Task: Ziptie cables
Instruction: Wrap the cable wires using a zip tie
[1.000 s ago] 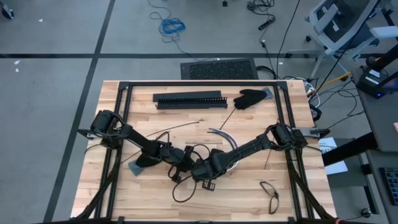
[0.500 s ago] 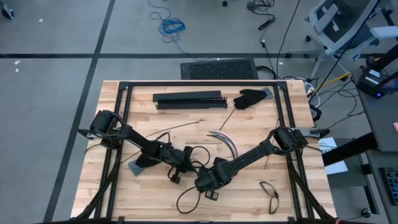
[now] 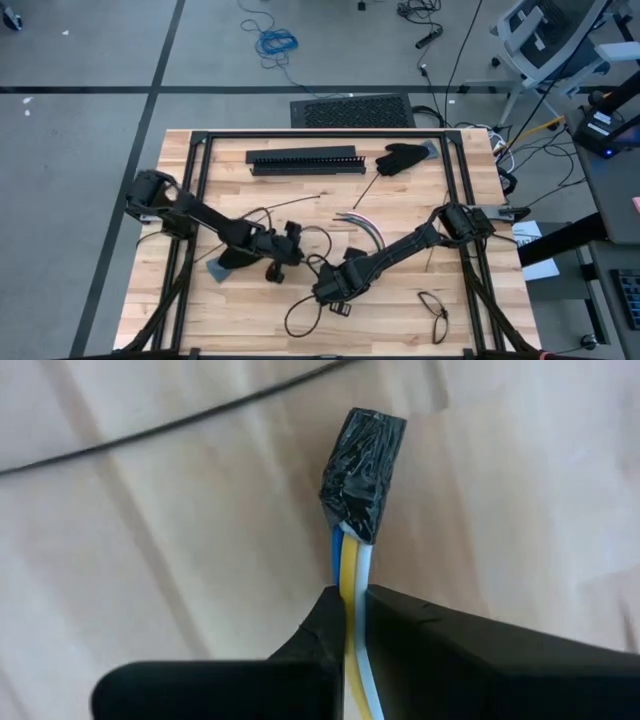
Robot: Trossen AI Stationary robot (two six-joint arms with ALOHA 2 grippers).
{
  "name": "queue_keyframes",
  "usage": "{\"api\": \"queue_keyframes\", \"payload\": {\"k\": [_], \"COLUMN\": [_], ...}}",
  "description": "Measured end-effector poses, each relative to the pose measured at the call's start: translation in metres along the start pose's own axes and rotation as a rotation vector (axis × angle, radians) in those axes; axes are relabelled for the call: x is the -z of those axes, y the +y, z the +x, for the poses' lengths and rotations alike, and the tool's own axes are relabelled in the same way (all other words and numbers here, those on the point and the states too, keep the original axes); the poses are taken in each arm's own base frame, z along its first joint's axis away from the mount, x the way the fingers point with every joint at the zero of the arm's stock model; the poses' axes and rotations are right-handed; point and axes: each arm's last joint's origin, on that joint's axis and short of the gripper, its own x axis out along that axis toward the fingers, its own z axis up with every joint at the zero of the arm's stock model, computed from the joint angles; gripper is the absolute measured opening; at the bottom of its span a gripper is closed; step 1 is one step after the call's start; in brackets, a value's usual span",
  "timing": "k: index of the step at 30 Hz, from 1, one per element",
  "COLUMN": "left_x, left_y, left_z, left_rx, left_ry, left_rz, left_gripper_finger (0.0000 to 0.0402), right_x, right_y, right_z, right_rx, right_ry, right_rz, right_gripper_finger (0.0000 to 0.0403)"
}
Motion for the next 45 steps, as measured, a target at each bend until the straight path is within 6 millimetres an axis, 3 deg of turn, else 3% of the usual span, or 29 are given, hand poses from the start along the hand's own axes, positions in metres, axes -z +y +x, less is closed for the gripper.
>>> {"api": "queue_keyframes", "payload": {"k": [5,14,27,37,45], "left_x": [-0.008,0.033,0.02,0.024,0.024], "left_y": [0.016,0.044,0.022,0.039,0.033], "left_z": [-0.014,0.012,0.008,0.009,0.011], "left_rx": [-0.057,0.076,0.168,0.087,0.142], "left_ry": [-0.112,-0.133,-0.208,-0.207,-0.221], "left_rz": [0.008,-0.159,-0.048,-0.024,-0.011], "left_gripper_finger": [0.0,0.0,0.0,0.0,0.0], "right_x": [0.0,0.007,0.011,0.01,0.01], "right_y": [0.0,0.008,0.007,0.009,0.007], "right_z": [0.0,-0.013,-0.039,-0.04,-0.046], "right_rx": [0.015,-0.004,-0.016,-0.042,-0.034], "right_ry": [-0.017,-0.062,-0.14,-0.157,-0.169], "right_rz": [0.0,0.076,0.204,0.248,0.279], "right_gripper_finger": [0.0012,0.0012,0.0012,0.0012,0.0012]}}
